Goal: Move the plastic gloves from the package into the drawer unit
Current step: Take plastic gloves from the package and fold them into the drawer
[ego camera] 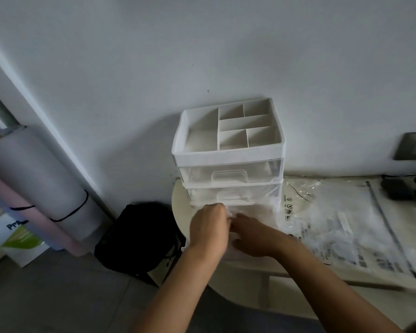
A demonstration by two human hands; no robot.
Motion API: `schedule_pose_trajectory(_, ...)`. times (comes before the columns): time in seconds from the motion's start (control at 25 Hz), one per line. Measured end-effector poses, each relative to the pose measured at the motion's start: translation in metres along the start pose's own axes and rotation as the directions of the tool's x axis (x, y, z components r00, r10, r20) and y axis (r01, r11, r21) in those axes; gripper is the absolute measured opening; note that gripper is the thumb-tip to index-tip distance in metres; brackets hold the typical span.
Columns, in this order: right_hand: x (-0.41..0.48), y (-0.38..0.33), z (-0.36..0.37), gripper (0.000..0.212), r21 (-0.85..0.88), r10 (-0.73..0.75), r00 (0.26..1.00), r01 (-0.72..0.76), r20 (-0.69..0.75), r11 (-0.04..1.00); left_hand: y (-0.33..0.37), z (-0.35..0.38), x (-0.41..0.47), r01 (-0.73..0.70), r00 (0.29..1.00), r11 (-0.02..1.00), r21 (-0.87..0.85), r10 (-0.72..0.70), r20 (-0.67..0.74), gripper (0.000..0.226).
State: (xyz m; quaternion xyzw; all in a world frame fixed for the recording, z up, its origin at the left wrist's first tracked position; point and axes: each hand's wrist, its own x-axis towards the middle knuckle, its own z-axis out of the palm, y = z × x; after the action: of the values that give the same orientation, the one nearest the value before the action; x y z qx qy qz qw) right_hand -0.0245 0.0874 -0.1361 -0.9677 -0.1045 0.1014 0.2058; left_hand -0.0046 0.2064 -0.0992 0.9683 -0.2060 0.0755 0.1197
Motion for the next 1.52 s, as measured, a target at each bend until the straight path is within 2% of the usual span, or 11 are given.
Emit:
schedule_pose_trajectory(0.28,-0.001,0.009,-0.006,0.052,-0.008,0.068,0.995,-0.068,0.075,0.998,-0.024,0.05,0.022,0.109,0.93,0.992,-0.059,-0.08,0.359,0.037)
schedule_pose_trajectory(0.4,-0.001,0.016,-0.006,0.068,-0.033,0.208,0.977,-0.206,0.054,0.978,-0.032,0.064,0.031,0.139,0.868,0.99,-0.038,-0.103,0.485,0.072)
schedule_pose_trajectory(0.52,0.003,0.017,-0.003,0.076,0.031,0.219,0.974,-0.221,0.059,0.975,-0.033,0.07,0.034,0.16,0.83,0.987,0.022,-0.147,0.538,0.096)
schedule_pose_trajectory(0.72,-0.007,0.016,-0.004,0.066,0.131,0.193,0.981,-0.192,0.003,0.973,-0.029,0.065,0.031,0.16,0.826,0.985,0.057,-0.166,0.538,0.094)
schedule_pose_trajectory(0.88,-0.034,0.011,-0.03,0.05,0.237,0.111,0.978,-0.068,-0.175,0.969,-0.022,0.053,0.028,0.162,0.832,0.987,-0.007,-0.133,0.538,0.062)
schedule_pose_trajectory(1.0,-0.062,0.021,-0.058,0.035,0.315,0.191,0.917,-0.076,-0.352,0.946,-0.015,0.037,0.02,0.131,0.871,0.99,0.058,-0.143,0.471,0.048)
schedule_pose_trajectory(1.12,-0.093,0.048,-0.077,0.013,0.366,0.321,0.854,-0.168,-0.41,0.915,0.017,0.004,0.008,0.069,0.978,0.997,-0.023,-0.064,0.198,0.014)
schedule_pose_trajectory(1.2,-0.116,0.071,-0.084,0.03,0.38,0.456,0.775,-0.3,-0.437,0.875,0.05,-0.015,0.002,-0.024,0.998,0.99,-0.142,0.032,0.051,0.043)
schedule_pose_trajectory(1.32,-0.147,0.119,-0.086,0.038,0.404,0.643,0.512,-0.507,-0.569,0.761,0.091,-0.016,-0.003,-0.162,0.983,0.921,-0.355,0.182,0.023,0.055)
schedule_pose_trajectory(1.4,-0.166,0.156,-0.084,0.027,0.431,0.745,0.388,-0.632,-0.542,0.643,0.111,-0.002,-0.004,-0.21,0.966,0.861,-0.464,0.255,0.036,0.048)
schedule_pose_trajectory(1.52,-0.183,0.186,-0.071,0.027,0.387,0.859,0.405,-0.772,-0.312,0.505,0.138,0.025,-0.004,-0.194,0.94,0.797,-0.571,0.318,0.124,0.031)
